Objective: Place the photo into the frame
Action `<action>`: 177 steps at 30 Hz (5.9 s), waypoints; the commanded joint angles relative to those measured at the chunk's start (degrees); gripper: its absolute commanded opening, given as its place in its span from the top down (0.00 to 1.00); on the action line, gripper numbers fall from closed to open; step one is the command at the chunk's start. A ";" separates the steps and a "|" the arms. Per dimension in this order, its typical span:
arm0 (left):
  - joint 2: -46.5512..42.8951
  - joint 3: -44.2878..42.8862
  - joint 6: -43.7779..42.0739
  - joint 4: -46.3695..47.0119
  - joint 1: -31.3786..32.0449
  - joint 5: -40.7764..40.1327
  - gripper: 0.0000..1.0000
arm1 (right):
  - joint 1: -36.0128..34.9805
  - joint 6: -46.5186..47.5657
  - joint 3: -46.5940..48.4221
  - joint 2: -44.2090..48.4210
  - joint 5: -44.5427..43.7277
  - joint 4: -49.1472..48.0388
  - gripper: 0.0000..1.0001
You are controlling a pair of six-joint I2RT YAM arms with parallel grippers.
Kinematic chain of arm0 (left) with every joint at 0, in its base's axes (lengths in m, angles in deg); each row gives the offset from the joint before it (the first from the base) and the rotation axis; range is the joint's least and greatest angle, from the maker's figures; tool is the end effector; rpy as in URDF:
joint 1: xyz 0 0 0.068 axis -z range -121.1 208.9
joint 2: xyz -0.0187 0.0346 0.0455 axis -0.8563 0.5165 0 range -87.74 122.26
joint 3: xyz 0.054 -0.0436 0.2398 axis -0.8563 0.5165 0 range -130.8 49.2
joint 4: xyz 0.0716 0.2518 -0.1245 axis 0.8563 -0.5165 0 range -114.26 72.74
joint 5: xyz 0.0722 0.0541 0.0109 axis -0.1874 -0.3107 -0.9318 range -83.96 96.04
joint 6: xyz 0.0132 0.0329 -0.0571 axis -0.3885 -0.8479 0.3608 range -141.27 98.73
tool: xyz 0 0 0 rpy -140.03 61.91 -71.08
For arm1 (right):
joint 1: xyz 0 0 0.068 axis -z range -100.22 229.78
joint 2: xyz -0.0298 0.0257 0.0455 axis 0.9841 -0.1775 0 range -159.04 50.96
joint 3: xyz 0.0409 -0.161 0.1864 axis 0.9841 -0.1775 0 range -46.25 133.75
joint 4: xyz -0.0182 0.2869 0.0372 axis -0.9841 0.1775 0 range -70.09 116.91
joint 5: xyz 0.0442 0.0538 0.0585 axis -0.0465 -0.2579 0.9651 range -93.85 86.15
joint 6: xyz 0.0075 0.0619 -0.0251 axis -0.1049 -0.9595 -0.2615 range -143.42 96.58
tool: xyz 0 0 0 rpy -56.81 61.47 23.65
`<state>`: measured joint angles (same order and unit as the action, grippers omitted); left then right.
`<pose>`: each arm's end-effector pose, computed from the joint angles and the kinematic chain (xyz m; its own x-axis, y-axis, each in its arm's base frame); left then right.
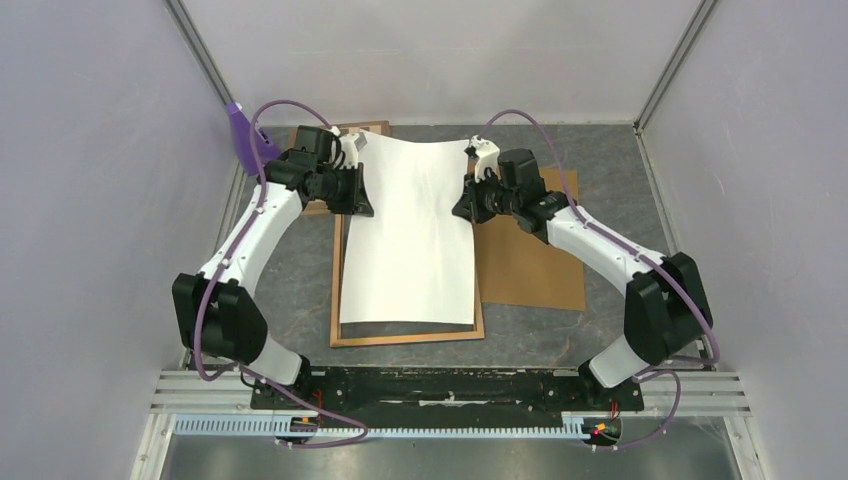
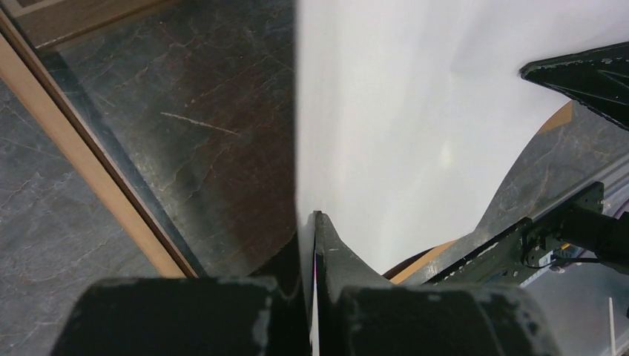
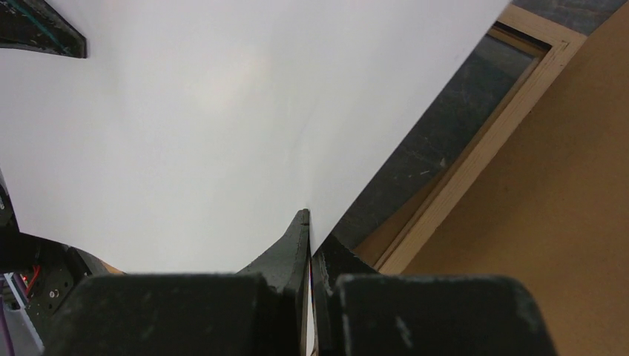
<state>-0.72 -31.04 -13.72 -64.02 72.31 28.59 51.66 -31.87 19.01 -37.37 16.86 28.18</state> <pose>0.3466 -0.1037 0.2809 -0.8328 0.0737 -0.5486 0.3292 0.8627 -0.3838 0.3400 0.2031 0.2362 -0.5578 -0.1421 -0.8177 -0.6321 0.7113 0.3075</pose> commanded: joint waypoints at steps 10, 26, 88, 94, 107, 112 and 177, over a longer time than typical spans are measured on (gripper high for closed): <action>3.15 0.25 -2.98 -1.42 -4.00 0.61 0.98 | -0.09 0.55 6.73 -9.45 -0.06 -0.72 1.00; 4.95 1.46 -2.89 -1.41 -4.44 1.74 0.98 | -0.09 1.85 5.96 -13.28 -0.53 -1.21 1.00; 7.67 7.72 -3.43 4.98 -4.53 -0.66 0.98 | -0.02 2.93 4.69 -14.35 -7.02 -0.98 0.51; 9.10 7.48 -3.16 5.50 -4.53 0.84 0.98 | 0.91 3.17 5.85 -12.89 -7.84 -0.30 0.50; 12.51 6.68 -0.75 9.24 -4.36 2.68 0.98 | 3.91 3.15 6.01 -10.00 -8.82 -0.09 0.49; 13.31 6.21 -0.26 10.38 -4.27 2.88 0.98 | 5.00 3.22 5.42 -9.45 -8.43 -0.10 0.49; 12.58 10.46 1.50 13.89 -3.83 -1.63 0.91 | 5.44 3.27 2.25 -8.93 -6.36 -0.68 0.51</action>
<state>15.17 -21.21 -14.46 -51.57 68.35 27.82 56.86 -28.76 21.37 -48.19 9.83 29.27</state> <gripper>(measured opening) 0.068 0.495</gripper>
